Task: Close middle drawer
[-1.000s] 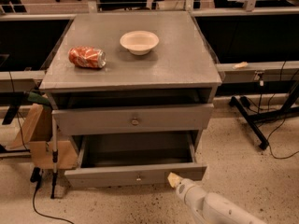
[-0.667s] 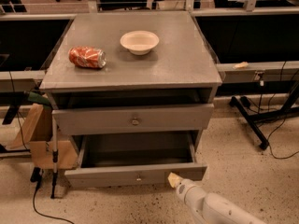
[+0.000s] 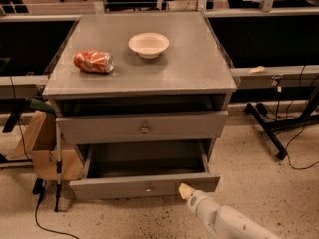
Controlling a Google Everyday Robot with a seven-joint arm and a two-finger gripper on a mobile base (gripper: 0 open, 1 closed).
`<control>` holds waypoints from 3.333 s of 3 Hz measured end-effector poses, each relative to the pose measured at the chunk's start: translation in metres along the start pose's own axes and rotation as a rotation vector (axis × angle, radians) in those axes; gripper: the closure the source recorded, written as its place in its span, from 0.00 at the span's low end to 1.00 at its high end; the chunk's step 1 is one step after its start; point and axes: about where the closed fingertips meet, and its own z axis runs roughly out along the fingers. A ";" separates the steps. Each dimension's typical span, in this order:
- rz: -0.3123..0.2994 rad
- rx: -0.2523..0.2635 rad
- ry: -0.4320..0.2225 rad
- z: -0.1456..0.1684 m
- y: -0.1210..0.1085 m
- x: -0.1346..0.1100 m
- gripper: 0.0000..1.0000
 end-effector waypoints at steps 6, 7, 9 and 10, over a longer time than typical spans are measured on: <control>0.029 0.009 -0.059 0.033 0.009 -0.021 1.00; 0.029 0.009 -0.059 0.032 0.008 -0.020 1.00; 0.037 0.009 -0.077 0.033 0.008 -0.021 1.00; 0.043 0.006 -0.092 0.039 0.010 -0.023 1.00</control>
Offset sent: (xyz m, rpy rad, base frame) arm 0.1737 0.0344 0.0235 0.0138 -0.1561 -0.1547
